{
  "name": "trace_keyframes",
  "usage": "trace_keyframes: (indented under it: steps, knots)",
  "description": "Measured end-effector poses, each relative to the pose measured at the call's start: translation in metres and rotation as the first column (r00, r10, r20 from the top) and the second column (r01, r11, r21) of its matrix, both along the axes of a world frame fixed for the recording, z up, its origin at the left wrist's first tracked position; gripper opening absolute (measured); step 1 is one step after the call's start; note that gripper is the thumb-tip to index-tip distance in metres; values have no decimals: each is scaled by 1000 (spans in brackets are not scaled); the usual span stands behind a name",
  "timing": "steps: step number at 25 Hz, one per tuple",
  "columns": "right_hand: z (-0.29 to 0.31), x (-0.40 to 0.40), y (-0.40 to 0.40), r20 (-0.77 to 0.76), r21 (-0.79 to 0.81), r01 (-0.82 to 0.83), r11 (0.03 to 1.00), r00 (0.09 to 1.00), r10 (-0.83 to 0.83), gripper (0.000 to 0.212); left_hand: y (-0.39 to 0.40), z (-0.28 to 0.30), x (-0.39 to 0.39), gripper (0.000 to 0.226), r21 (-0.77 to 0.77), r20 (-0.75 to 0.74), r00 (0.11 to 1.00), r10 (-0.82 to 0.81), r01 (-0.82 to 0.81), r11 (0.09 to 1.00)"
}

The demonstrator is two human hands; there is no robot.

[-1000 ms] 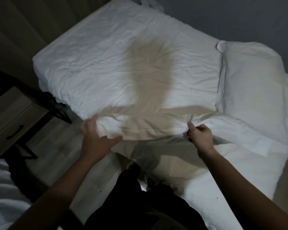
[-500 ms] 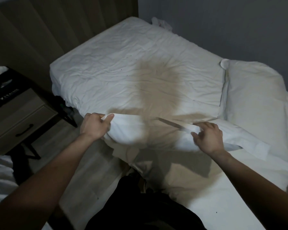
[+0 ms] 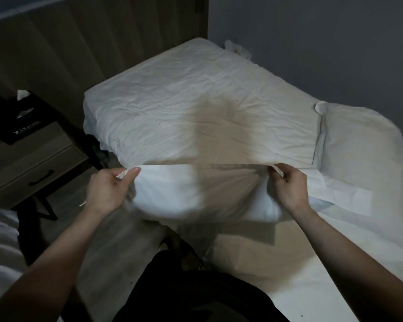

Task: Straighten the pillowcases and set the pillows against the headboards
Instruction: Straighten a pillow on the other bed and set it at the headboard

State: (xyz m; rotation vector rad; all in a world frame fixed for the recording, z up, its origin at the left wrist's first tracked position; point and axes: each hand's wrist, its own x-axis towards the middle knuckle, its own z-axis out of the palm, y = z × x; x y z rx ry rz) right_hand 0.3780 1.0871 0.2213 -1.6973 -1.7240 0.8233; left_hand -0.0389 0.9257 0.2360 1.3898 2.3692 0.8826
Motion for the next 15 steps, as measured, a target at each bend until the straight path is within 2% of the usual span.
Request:
trace_keyframes:
  steps: [3, 7, 11, 15]
  knots:
    - [15, -46, 9, -28, 1, -66, 998, 997, 66, 24, -18, 14, -28, 62, -5, 15, 996, 84, -84, 996]
    - [27, -122, 15, -78, -4, -145, 989, 986, 145, 44, -42, 28, -73, 44, -37, 46, 981, 188, -187, 982]
    - [28, -213, 24, -115, 28, -217, 976, 969, 219, 37, -66, 34, -145, 56, -65, 20, 970, 242, -241, 968]
    - [28, -312, 36, -155, 49, -221, 974, 962, 226, 28, -73, 40, -226, 52, -49, 13, 964, 265, -264, 963]
